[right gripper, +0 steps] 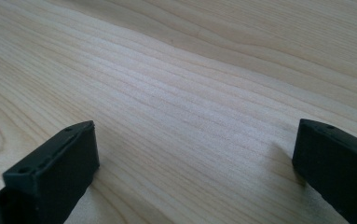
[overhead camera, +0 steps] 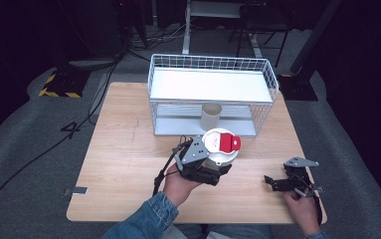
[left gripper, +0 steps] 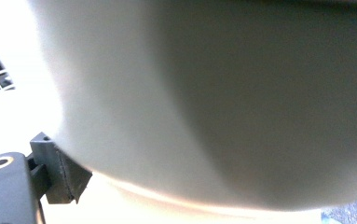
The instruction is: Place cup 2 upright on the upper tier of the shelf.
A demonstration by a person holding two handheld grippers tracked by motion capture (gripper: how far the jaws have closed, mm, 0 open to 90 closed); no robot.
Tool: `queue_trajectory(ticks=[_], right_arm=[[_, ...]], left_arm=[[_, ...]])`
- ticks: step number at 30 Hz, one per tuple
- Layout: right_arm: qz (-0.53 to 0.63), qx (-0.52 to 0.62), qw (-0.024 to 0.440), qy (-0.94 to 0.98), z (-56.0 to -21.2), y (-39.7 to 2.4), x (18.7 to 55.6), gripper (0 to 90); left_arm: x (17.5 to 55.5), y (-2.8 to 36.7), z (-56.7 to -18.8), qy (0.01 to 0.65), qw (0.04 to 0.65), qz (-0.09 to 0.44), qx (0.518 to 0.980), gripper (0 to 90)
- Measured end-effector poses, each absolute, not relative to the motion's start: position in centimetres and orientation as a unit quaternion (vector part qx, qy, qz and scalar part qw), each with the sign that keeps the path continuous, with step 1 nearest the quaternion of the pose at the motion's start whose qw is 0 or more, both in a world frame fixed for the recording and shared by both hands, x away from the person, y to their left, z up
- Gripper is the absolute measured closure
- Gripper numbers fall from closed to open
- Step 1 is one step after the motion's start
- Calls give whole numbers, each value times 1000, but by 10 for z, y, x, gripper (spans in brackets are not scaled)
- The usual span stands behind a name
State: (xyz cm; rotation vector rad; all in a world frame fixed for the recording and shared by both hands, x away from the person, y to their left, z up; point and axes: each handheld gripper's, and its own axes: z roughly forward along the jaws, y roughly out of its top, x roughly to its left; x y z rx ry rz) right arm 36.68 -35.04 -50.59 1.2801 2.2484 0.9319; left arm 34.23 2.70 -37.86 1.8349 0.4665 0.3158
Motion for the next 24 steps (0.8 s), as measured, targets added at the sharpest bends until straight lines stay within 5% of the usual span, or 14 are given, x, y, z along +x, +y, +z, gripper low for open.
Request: queue_trajectory(ticks=[24], right_arm=[[331, 461, 196, 800, -506, -349, 367, 5]], left_arm=[[389, 34, -332, 215, 587, 154, 765, 112]])
